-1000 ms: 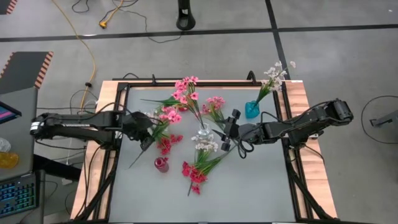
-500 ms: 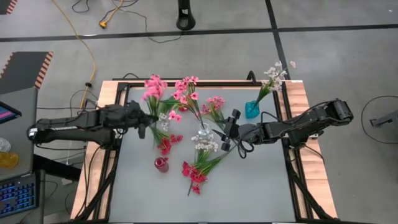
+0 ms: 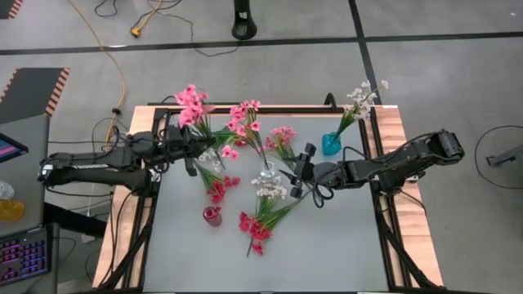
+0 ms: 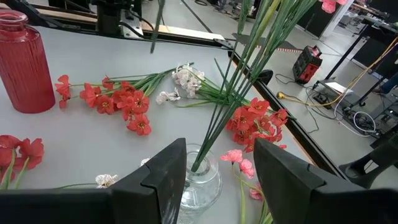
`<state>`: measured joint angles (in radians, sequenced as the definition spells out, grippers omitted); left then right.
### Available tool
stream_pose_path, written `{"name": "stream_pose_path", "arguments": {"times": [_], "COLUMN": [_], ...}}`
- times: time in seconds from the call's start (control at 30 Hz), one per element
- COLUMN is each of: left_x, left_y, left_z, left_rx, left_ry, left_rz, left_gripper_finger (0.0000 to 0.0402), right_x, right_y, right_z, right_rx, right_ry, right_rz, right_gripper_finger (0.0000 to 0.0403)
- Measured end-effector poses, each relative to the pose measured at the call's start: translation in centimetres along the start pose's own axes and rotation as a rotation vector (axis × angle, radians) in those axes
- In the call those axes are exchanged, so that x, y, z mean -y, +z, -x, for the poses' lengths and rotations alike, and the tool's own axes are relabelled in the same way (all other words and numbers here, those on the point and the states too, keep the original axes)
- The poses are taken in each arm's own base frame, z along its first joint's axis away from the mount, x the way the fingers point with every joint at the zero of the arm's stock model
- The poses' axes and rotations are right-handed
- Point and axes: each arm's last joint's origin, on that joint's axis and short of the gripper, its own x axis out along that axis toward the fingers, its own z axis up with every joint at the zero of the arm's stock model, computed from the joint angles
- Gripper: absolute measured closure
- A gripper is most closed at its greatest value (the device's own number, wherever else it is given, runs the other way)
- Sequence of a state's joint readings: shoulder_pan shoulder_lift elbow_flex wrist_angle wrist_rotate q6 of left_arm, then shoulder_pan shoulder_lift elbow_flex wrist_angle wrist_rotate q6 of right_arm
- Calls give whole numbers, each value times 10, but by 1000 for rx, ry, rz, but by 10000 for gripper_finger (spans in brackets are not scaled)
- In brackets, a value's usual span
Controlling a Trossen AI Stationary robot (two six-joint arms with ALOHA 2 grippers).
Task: Sort flowers into vase by color
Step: Put the left pink flowers into the transparent vase
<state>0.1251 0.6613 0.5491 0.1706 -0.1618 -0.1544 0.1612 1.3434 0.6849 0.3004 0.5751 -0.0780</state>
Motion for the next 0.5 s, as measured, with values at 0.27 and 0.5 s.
{"name": "stream_pose_path", "arguments": {"times": [0.27, 0.5], "left_x": [21, 48], "left_y": [1, -4], "left_z": [2, 2], "left_rx": [22, 43], "left_ry": [-171, -248], "left_rz": [-65, -111], "left_gripper_finger": [400, 400], "right_x": [0, 0], "right_y": [0, 0], "right_z": [0, 0], "right_rx": [-1, -1], "right_ry": [0, -1], "right_rz": [0, 0], "right_gripper_finger": [188, 188]}}
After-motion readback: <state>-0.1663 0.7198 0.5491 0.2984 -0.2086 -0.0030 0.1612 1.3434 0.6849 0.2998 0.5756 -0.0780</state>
